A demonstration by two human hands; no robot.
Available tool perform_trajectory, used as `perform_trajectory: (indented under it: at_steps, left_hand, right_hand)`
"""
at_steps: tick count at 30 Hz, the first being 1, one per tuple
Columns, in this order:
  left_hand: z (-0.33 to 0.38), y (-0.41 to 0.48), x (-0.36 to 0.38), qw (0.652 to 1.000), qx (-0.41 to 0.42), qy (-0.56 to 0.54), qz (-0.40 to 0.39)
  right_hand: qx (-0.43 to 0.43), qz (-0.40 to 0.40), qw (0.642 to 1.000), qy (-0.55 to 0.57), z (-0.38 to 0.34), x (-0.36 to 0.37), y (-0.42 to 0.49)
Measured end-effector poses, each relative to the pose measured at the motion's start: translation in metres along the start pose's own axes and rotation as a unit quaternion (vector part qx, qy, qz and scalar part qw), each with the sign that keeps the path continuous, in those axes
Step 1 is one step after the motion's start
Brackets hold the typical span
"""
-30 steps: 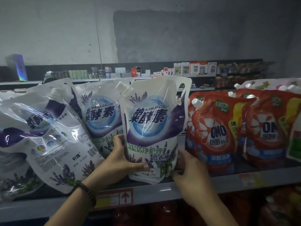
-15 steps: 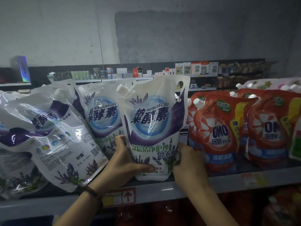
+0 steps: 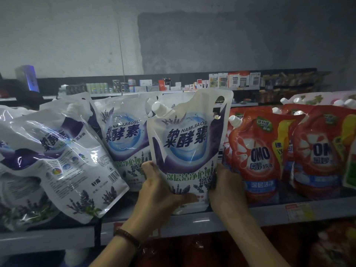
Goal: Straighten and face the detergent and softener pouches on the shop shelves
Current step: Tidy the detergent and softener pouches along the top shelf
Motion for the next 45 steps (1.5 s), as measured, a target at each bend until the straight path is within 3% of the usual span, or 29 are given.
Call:
perform_trajectory:
  at_steps: [13,22,30,38,45]
  left_hand:
    - [0.011,-0.009,0.004,0.998,0.017,0.050,0.022]
    - [0.008,-0.012,0.001,0.999,0.011,0.015,-0.034]
    - [-0.004,-0.021,-0.017,0.996,-0.042,-0.047,-0.066]
    - [-0.015,-0.039,-0.064,0.998,-0.039,0.015,0.049]
    - [-0.032,-0.055,-0.116,0.989,-0.051,0.010,0.139]
  right_hand:
    - [0.007,0.018,1.000,0.004,0.014,-0.003,-0.007]
    - [0.045,0.014,0.998,0.035,0.016,-0.014,-0.013]
    - [-0.089,0.111,0.989,0.048,-0.020,-0.044,-0.033]
    - [-0.165,0.094,0.971,0.148,-0.054,-0.024,-0.040]
    - [-0.167,0.047,0.967,0.184,-0.077,0.021,-0.056]
Point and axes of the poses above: each hand's wrist, its own y-axis towards the middle knuckle, its own x-axis out of the palm, z = x × y, the point moved 6 cm from there along y, towards the middle knuckle, and after that the axes turned 12 degrees about y, right-handed, at the moved point
